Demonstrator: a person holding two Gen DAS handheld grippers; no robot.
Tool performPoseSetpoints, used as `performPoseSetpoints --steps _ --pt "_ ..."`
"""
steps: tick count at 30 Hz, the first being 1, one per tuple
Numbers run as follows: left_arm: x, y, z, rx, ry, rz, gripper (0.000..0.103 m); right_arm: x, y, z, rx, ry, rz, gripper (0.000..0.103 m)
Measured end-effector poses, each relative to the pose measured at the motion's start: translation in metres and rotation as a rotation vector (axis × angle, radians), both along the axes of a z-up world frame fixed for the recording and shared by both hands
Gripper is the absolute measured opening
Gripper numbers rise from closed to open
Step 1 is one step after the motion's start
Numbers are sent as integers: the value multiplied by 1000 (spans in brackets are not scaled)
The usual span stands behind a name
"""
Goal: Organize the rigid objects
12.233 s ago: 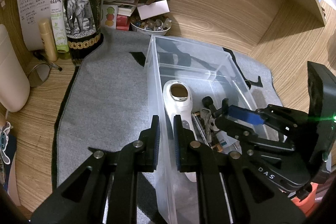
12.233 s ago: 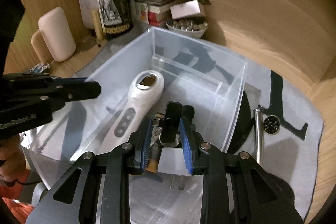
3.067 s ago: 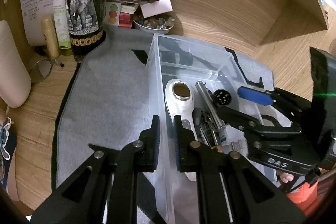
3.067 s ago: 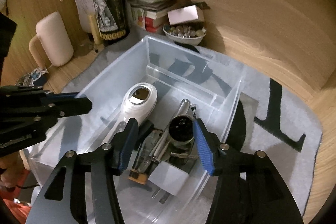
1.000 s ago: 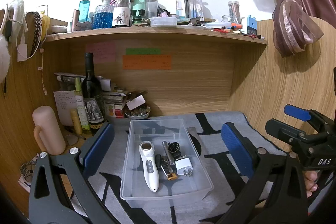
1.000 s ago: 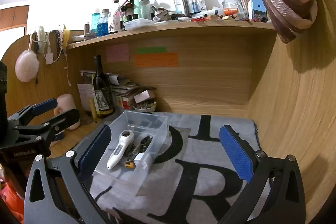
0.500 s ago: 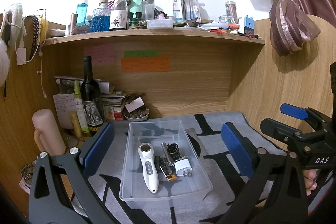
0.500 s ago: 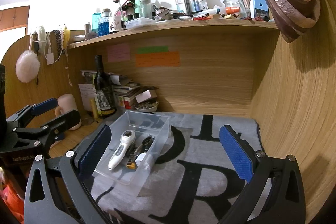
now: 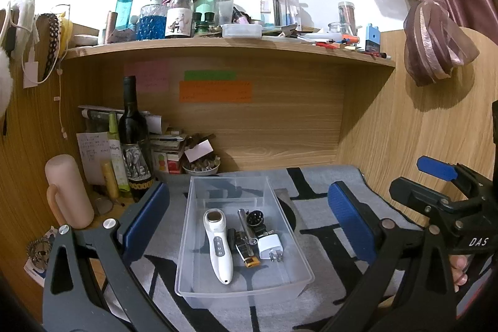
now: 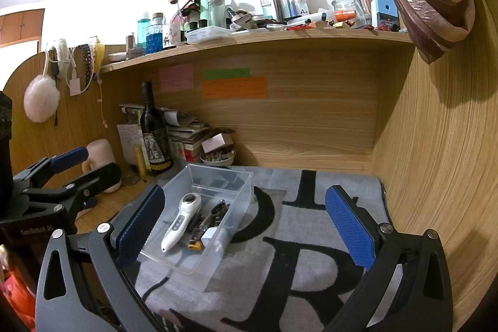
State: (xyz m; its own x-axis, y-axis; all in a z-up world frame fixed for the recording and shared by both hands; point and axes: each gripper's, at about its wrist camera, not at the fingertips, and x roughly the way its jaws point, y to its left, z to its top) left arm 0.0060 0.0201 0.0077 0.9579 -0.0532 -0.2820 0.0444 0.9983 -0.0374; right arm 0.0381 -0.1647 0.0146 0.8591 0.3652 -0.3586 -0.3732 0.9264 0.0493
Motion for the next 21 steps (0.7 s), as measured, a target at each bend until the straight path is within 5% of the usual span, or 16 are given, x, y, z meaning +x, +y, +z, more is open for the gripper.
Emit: performPoseSetpoints --steps 21 --pt "-1 3 -2 -15 -3 -9 103 0 0 1 -5 -5 2 103"
